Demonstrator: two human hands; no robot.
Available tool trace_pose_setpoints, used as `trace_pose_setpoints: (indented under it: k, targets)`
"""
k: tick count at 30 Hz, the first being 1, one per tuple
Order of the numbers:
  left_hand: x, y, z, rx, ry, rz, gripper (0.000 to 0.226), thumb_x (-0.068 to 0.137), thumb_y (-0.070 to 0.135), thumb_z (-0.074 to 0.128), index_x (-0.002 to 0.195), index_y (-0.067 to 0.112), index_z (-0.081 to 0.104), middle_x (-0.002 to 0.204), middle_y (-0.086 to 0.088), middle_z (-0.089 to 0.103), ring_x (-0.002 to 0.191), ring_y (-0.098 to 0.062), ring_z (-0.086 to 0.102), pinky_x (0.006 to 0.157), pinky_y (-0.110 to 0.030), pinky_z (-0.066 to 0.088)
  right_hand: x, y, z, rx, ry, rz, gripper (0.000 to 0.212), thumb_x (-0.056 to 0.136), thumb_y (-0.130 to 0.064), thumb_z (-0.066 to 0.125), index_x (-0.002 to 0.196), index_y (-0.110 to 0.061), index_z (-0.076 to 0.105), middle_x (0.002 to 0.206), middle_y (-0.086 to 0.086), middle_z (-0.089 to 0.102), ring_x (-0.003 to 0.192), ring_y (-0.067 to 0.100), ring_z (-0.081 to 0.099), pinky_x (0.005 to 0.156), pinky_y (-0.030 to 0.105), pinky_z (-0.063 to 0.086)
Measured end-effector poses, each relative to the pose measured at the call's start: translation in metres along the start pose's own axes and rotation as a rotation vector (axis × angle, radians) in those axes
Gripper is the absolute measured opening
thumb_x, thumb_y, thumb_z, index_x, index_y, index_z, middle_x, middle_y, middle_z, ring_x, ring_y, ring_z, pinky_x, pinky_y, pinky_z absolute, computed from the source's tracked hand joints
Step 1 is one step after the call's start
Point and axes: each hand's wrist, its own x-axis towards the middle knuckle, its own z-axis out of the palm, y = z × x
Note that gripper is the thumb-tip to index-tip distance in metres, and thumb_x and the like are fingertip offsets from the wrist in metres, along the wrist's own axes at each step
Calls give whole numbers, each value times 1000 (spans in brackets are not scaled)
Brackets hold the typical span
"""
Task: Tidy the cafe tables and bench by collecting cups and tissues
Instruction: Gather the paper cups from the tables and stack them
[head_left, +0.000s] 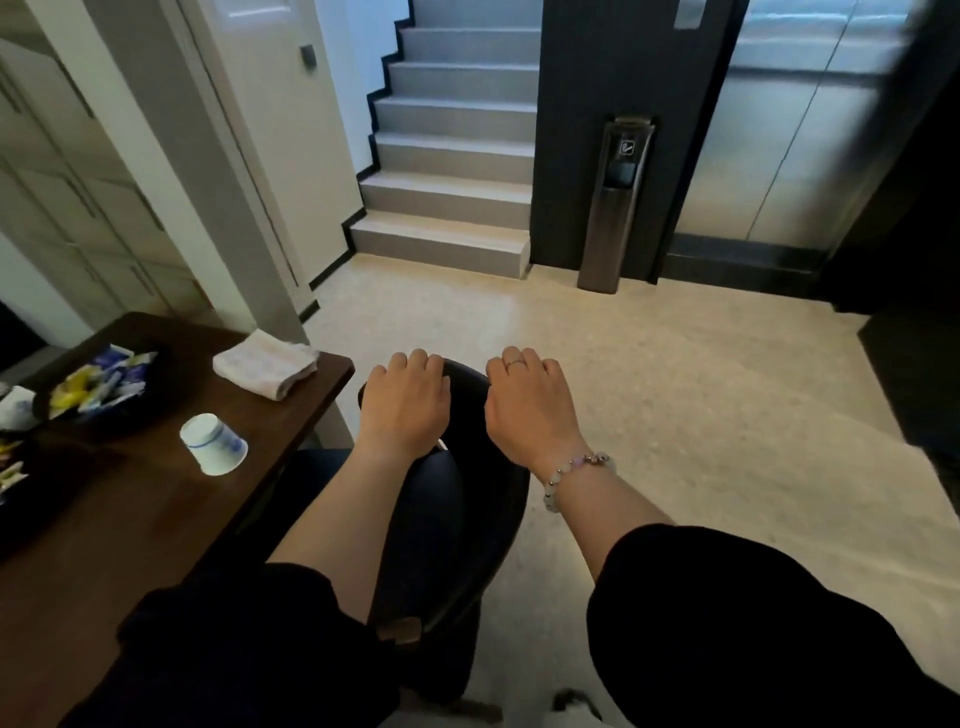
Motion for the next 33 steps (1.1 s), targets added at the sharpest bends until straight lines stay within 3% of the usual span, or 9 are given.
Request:
trace_pose_setpoints:
  k: [4, 11, 18, 25, 29, 33]
  targets:
    - [38, -12, 23, 9, -24, -126, 26, 99, 23, 38, 96, 6, 58, 97, -11, 61, 89, -30, 55, 71, -39, 39, 62, 9, 23, 58, 2, -128, 25, 89, -12, 44, 109, -4, 58, 113, 13, 58, 103, 30, 51, 86, 38, 38]
    - [86, -39, 26, 78, -104, -408, 29, 100, 30, 31, 106, 14, 55, 109, -5, 57, 100, -23, 53, 84, -37, 43, 161, 16, 38, 121, -24, -402, 29, 92, -15, 40, 116, -7, 53, 120, 11, 53, 110, 27, 48, 90, 36, 36]
    - [68, -74, 16, 122, -172, -726, 31, 101, 31, 32, 115, 14, 54, 116, -5, 56, 105, -23, 52, 88, -38, 42, 203, -37, 55, 269, -53, -641, 30, 93, -20, 43, 118, -7, 53, 123, 13, 54, 111, 28, 49, 89, 37, 39]
    - [19, -121, 7, 175, -217, -872, 29, 100, 29, 32, 113, 14, 54, 116, -5, 56, 108, -23, 52, 83, -34, 41, 198, -112, 70, 305, -80, -812, 32, 95, -24, 39, 123, -11, 49, 131, 10, 50, 120, 25, 44, 97, 37, 37]
    - [-8, -164, 14, 184, -245, -880, 29, 101, 29, 33, 117, 14, 52, 116, -4, 55, 105, -21, 51, 77, -30, 35, 195, -157, 80, 299, -100, -812, 33, 97, -25, 38, 125, -11, 47, 133, 9, 49, 119, 23, 44, 97, 35, 37]
    - [-33, -213, 28, 122, -266, -845, 31, 101, 31, 30, 117, 15, 51, 116, -4, 54, 106, -22, 50, 84, -34, 40, 189, -206, 99, 253, -146, -756, 30, 96, -24, 40, 123, -12, 48, 130, 9, 49, 116, 23, 45, 94, 34, 38]
